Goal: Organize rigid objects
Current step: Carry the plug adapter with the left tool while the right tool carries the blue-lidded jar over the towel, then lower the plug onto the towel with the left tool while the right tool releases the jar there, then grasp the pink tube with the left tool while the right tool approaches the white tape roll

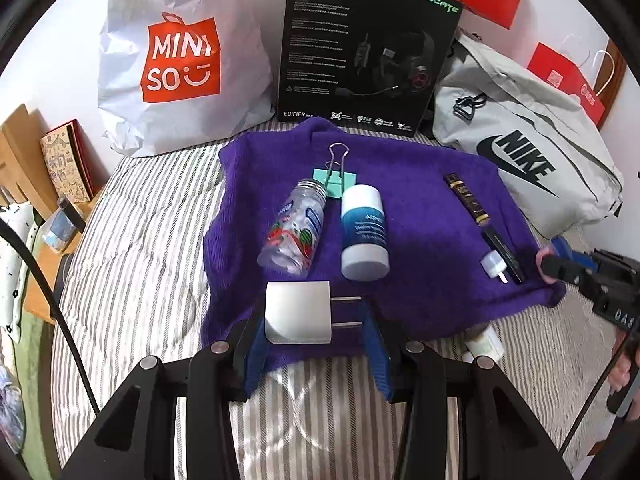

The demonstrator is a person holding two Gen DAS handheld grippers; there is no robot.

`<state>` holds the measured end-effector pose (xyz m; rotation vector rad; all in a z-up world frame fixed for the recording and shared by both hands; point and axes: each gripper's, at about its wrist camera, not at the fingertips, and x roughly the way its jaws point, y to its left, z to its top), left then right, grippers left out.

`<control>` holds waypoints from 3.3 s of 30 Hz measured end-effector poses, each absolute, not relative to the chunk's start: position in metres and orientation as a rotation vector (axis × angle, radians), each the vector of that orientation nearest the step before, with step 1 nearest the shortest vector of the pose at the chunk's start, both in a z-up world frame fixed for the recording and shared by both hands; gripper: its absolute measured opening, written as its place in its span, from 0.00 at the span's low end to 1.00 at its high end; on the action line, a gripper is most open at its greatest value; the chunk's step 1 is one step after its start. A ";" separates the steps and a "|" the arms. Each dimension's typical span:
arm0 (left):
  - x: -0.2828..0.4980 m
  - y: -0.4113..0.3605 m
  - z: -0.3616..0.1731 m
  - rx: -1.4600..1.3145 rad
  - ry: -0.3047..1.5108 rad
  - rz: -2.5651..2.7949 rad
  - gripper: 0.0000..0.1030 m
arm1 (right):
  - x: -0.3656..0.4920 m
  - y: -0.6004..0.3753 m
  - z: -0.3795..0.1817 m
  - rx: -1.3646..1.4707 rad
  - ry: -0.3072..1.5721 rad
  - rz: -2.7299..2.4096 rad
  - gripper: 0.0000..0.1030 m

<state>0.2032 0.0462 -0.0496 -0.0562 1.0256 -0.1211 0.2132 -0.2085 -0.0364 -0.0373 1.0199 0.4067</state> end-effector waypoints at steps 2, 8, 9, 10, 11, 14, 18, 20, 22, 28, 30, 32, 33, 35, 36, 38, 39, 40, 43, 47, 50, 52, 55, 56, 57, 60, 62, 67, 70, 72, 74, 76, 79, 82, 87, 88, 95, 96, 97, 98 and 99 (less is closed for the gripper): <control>0.210 0.048 -0.052 -0.055 1.033 -0.119 0.40 | 0.224 -0.207 -0.038 -0.040 1.020 0.401 0.22; 0.222 0.051 -0.059 -0.060 1.045 -0.112 0.40 | 0.264 -0.194 -0.050 -0.069 1.033 0.395 0.22; 0.224 0.052 -0.060 -0.060 1.047 -0.113 0.40 | 0.269 -0.192 -0.053 -0.074 1.036 0.397 0.22; 0.225 0.052 -0.061 -0.061 1.050 -0.112 0.40 | 0.275 -0.189 -0.055 -0.078 1.040 0.397 0.22; 0.226 0.052 -0.062 -0.061 1.052 -0.113 0.40 | 0.281 -0.186 -0.058 -0.080 1.046 0.399 0.22; 0.230 0.051 -0.066 -0.060 1.061 -0.115 0.40 | 0.294 -0.177 -0.070 -0.094 1.070 0.407 0.22; 0.235 0.053 -0.070 -0.064 1.065 -0.117 0.40 | 0.298 -0.170 -0.082 -0.117 1.095 0.413 0.22; 0.236 0.055 -0.071 -0.070 1.062 -0.121 0.40 | 0.298 -0.169 -0.086 -0.129 1.102 0.408 0.22; 0.238 0.055 -0.073 -0.074 1.063 -0.124 0.40 | 0.299 -0.168 -0.091 -0.129 1.112 0.408 0.22; 0.241 0.055 -0.077 -0.073 1.072 -0.135 0.40 | 0.299 -0.165 -0.093 -0.150 1.111 0.399 0.22; 0.242 0.055 -0.078 -0.069 1.075 -0.133 0.40 | 0.299 -0.165 -0.093 -0.154 1.108 0.401 0.22; 0.243 0.055 -0.078 -0.068 1.076 -0.134 0.40 | 0.299 -0.164 -0.094 -0.156 1.106 0.403 0.22; 0.243 0.055 -0.078 -0.065 1.077 -0.135 0.40 | 0.299 -0.165 -0.093 -0.156 1.106 0.404 0.22; 0.244 0.055 -0.079 -0.058 1.080 -0.136 0.40 | 0.301 -0.164 -0.097 -0.161 1.129 0.395 0.23; 0.244 0.054 -0.080 -0.053 1.086 -0.137 0.40 | 0.301 -0.164 -0.098 -0.166 1.127 0.394 0.24; 0.245 0.052 -0.082 -0.043 1.092 -0.135 0.40 | 0.298 -0.163 -0.097 -0.167 1.115 0.399 0.42; 0.245 0.051 -0.083 -0.039 1.096 -0.135 0.40 | 0.297 -0.163 -0.096 -0.165 1.109 0.404 0.48; 0.246 0.050 -0.084 -0.035 1.100 -0.136 0.40 | 0.295 -0.163 -0.095 -0.167 1.100 0.406 0.55; 0.249 0.044 -0.088 -0.013 1.115 -0.128 0.40 | 0.289 -0.166 -0.090 -0.168 1.082 0.403 0.55; 0.252 0.037 -0.096 0.015 1.134 -0.116 0.40 | 0.282 -0.176 -0.077 -0.145 1.071 0.382 0.55; 0.251 0.033 -0.101 0.037 1.134 -0.100 0.40 | 0.272 -0.184 -0.066 -0.132 1.054 0.368 0.55; 0.251 0.032 -0.101 0.042 1.134 -0.093 0.40 | 0.263 -0.191 -0.057 -0.112 1.038 0.360 0.55; 0.252 0.030 -0.101 0.054 1.141 -0.086 0.40 | 0.248 -0.201 -0.044 -0.074 1.009 0.346 0.56; 0.252 0.029 -0.101 0.064 1.141 -0.084 0.41 | 0.242 -0.204 -0.041 -0.060 1.002 0.348 0.57; 0.252 0.028 -0.101 0.067 1.142 -0.081 0.41 | 0.237 -0.206 -0.038 -0.051 0.997 0.347 0.57; 0.250 0.026 -0.101 0.080 1.139 -0.079 0.41 | 0.219 -0.210 -0.031 -0.056 0.986 0.337 0.57; 0.250 0.026 -0.101 0.080 1.141 -0.077 0.43 | 0.208 -0.214 -0.028 -0.077 0.979 0.309 0.57; 0.249 0.033 -0.101 0.042 1.164 -0.079 0.51 | 0.178 -0.230 -0.024 -0.073 0.984 0.282 0.57; 0.251 0.032 -0.100 0.025 1.196 -0.112 0.60 | 0.161 -0.240 -0.025 -0.053 0.994 0.267 0.57; 0.248 0.030 -0.096 0.024 1.198 -0.117 0.62 | 0.149 -0.247 -0.024 -0.038 0.997 0.258 0.57; 0.244 0.029 -0.089 0.025 1.193 -0.117 0.63 | 0.136 -0.253 -0.024 -0.028 1.001 0.250 0.57; 0.234 0.029 -0.076 0.012 1.167 -0.101 0.69 | 0.123 -0.258 -0.023 -0.018 1.002 0.238 0.57; 0.210 0.026 -0.054 -0.011 1.117 -0.101 0.79 | 0.104 -0.267 -0.021 0.020 0.996 0.233 0.58; 0.181 0.011 -0.040 -0.007 1.078 -0.131 0.79 | 0.089 -0.275 -0.023 0.042 0.994 0.215 0.61; 0.143 -0.032 -0.047 0.007 1.067 -0.153 0.79 | 0.070 -0.290 -0.031 0.094 1.014 0.176 0.61; 0.140 -0.040 -0.050 0.009 1.069 -0.161 0.79 | 0.066 -0.293 -0.033 0.094 1.013 0.159 0.61; 0.129 -0.079 -0.082 0.043 1.069 -0.171 0.79 | 0.059 -0.302 -0.072 0.141 1.004 0.083 0.65; 0.127 -0.083 -0.086 0.058 1.067 -0.172 0.78 | 0.061 -0.303 -0.077 0.142 1.000 0.069 0.65; 0.126 -0.084 -0.088 0.063 1.064 -0.171 0.78 | 0.061 -0.304 -0.081 0.144 0.994 0.059 0.65; 0.126 -0.087 -0.091 0.070 1.062 -0.168 0.78 | 0.063 -0.304 -0.085 0.149 0.991 0.062 0.65; 0.125 -0.089 -0.093 0.079 1.064 -0.166 0.78 | 0.065 -0.303 -0.088 0.153 0.991 0.069 0.65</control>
